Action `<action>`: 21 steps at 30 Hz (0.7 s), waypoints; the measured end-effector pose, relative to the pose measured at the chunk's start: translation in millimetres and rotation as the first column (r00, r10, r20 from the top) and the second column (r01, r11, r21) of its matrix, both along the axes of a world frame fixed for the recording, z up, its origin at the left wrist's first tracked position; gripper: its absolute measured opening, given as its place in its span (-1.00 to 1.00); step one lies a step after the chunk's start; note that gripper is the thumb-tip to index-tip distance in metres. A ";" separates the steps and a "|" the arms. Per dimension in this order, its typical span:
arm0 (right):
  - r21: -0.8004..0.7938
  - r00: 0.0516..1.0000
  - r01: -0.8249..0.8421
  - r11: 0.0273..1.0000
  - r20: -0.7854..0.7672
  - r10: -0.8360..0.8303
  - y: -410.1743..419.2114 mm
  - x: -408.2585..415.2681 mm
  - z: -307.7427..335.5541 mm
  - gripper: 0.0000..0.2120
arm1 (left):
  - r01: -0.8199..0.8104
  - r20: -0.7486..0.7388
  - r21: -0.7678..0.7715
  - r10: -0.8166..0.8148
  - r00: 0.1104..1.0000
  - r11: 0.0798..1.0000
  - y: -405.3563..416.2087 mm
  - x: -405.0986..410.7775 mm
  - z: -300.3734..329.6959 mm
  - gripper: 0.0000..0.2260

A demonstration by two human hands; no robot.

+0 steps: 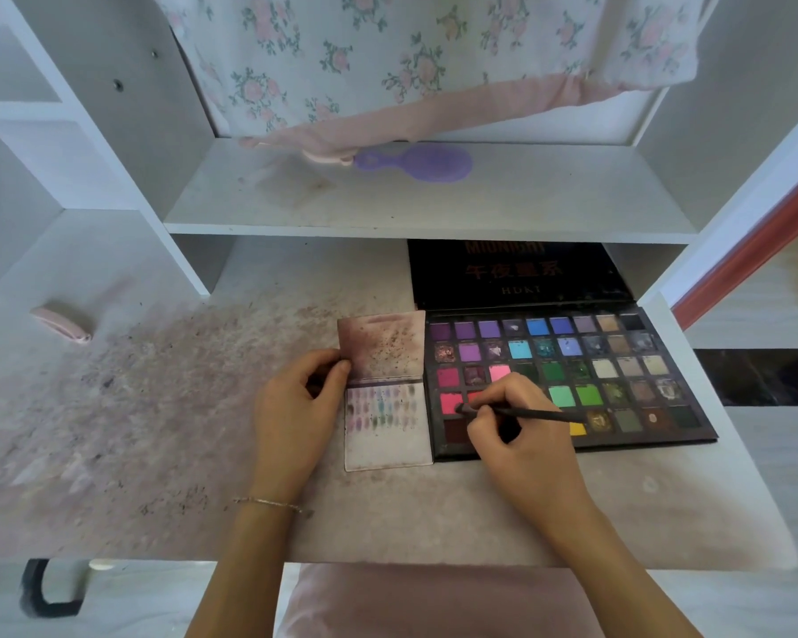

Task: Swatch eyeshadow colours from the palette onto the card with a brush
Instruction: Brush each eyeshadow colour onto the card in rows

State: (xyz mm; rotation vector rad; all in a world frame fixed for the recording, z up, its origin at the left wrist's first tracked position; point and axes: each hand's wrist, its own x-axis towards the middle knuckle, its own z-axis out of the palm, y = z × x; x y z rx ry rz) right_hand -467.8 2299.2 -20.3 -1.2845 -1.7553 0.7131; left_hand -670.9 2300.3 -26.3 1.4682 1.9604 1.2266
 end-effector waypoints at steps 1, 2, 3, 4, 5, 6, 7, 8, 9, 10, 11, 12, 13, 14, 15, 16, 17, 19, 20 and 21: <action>0.004 1.000 0.012 1.000 -0.021 -0.012 -0.2 0.3 0.2 -0.89 | 0.001 -0.003 0.002 -0.001 1.000 1.000 -0.2 0.1 0.0 -0.87; 0.013 0.999 0.018 1.000 -0.036 -0.018 -0.6 0.3 0.6 -0.89 | 0.002 -0.006 0.005 -0.002 1.000 1.000 -0.1 -0.1 -0.3 -0.87; 0.020 0.999 0.017 1.000 -0.044 -0.016 -1.4 0.0 1.4 -0.90 | 0.003 -0.009 0.007 -0.003 1.000 1.000 -0.1 -0.3 -0.6 -0.87; 0.022 0.999 0.010 1.000 -0.051 -0.009 -2.5 -0.8 2.6 -0.90 | 0.006 -0.011 0.009 -0.006 1.000 1.000 0.5 -0.3 -1.1 -0.87; 0.022 0.998 0.000 1.000 -0.059 0.001 -3.3 -2.2 3.5 -0.88 | 0.010 -0.010 0.012 -0.010 1.000 1.000 0.6 -0.6 -1.5 -0.87; 0.025 0.997 -0.009 1.000 -0.073 0.011 -4.6 -4.0 4.6 -0.85 | 0.015 -0.007 0.015 -0.014 1.000 1.000 0.9 -0.8 -1.9 -0.87; 0.023 0.995 -0.020 1.000 -0.093 0.022 -6.0 -6.5 5.7 -0.82 | 0.021 -0.004 0.018 -0.021 1.000 1.000 1.1 -1.2 -2.2 -0.87; 0.008 0.992 -0.042 0.999 -0.118 0.043 -7.1 -10.0 6.9 -0.80 | 0.027 -0.004 0.017 -0.027 1.000 0.999 1.2 -1.5 -2.5 -0.87; -0.017 0.988 -0.075 0.997 -0.138 0.072 -8.0 -14.0 7.7 -0.80 | 0.033 -0.008 0.013 -0.033 0.999 0.999 1.3 -1.8 -2.7 -0.86; -0.040 0.984 -0.115 0.993 -0.141 0.109 -8.9 -18.9 7.9 -0.81 | 0.035 -0.014 0.008 -0.035 0.999 0.999 1.7 -1.8 -2.9 -0.85; -0.057 0.980 -0.156 0.986 -0.133 0.148 -9.9 -24.1 7.6 -0.83 | 0.035 -0.019 0.005 -0.035 0.999 0.999 2.0 -1.9 -3.1 -0.85; -0.070 0.975 -0.193 0.979 -0.127 0.183 -10.7 -29.2 6.9 -0.85 | 0.033 -0.022 0.004 -0.033 0.999 0.999 2.5 -1.9 -3.2 -0.85; -0.078 0.968 -0.223 0.972 -0.132 0.212 -11.3 -34.0 6.5 -0.87 | 0.029 -0.026 0.004 -0.029 0.999 1.000 3.0 -1.9 -3.2 -0.84; -0.079 0.961 -0.248 0.966 -0.144 0.235 -11.7 -38.3 6.2 -0.90 | 0.026 -0.029 0.003 -0.025 0.999 1.000 3.4 -1.9 -3.2 -0.84; -0.071 0.956 -0.264 0.962 -0.154 0.251 -11.6 -41.8 6.1 -0.91 | 0.023 -0.032 0.000 -0.023 0.999 1.000 3.9 -1.9 -3.0 -0.83; -0.064 0.952 -0.274 0.960 -0.159 0.261 -11.7 -44.9 6.5 -0.90 | 0.022 -0.033 -0.003 -0.022 0.999 1.000 4.2 -1.9 -2.7 -0.82; -0.065 0.951 -0.276 0.959 -0.162 0.262 -11.5 -47.6 6.9 -0.90 | 0.022 -0.033 -0.007 -0.022 0.999 1.000 4.1 -1.9 -2.3 -0.82; -0.087 0.956 -0.264 0.961 -0.156 0.249 -11.4 -51.3 7.1 -0.89 | 0.021 -0.026 -0.010 -0.021 0.999 1.000 3.7 -1.7 -2.0 -0.83; -0.093 0.961 -0.256 0.962 -0.134 0.243 -11.1 -52.4 6.4 -0.90 | 0.017 -0.022 -0.007 -0.017 1.000 1.000 3.9 -1.6 -1.9 -0.83; -0.096 0.965 -0.251 0.963 -0.107 0.241 -11.3 -52.8 5.6 -0.93 | 0.011 -0.020 -0.004 -0.011 1.000 1.000 3.7 -1.4 -1.9 -0.83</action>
